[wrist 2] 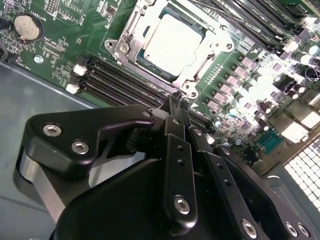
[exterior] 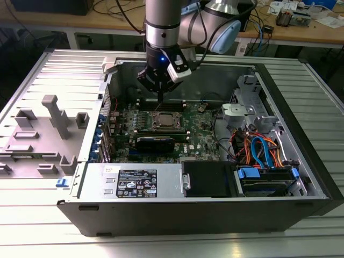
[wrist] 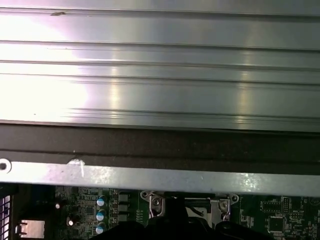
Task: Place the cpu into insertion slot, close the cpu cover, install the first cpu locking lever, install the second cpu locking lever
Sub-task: 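Install the first cpu locking lever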
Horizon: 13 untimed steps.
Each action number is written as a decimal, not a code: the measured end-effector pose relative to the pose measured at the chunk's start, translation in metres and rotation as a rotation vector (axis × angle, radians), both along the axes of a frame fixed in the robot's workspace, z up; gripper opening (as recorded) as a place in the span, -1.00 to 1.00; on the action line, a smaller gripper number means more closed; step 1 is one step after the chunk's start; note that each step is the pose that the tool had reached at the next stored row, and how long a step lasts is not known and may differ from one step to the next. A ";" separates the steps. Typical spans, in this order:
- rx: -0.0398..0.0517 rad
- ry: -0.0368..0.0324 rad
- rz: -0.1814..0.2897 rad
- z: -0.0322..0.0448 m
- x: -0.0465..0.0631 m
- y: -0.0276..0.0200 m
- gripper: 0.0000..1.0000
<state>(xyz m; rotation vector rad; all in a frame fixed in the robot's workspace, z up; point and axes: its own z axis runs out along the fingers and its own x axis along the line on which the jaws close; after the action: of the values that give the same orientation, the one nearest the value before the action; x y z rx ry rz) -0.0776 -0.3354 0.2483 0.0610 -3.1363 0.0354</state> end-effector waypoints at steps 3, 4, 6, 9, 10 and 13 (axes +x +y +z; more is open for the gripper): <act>-0.0001 0.0000 -0.002 -0.0025 0.001 0.0003 -0.79; -0.0006 0.0001 -0.003 -0.0036 0.002 0.0005 -0.79; -0.0008 0.0001 -0.004 -0.0051 0.003 0.0008 -0.79; -0.0017 0.0001 -0.007 -0.0078 0.006 0.0012 -0.79; -0.0033 0.0002 -0.010 -0.0090 0.007 0.0017 -0.79; -0.0046 0.0002 -0.015 -0.0098 0.010 0.0022 -0.79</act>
<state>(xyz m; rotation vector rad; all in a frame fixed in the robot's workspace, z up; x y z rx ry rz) -0.0678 -0.3332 0.2384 0.0379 -3.1362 0.0426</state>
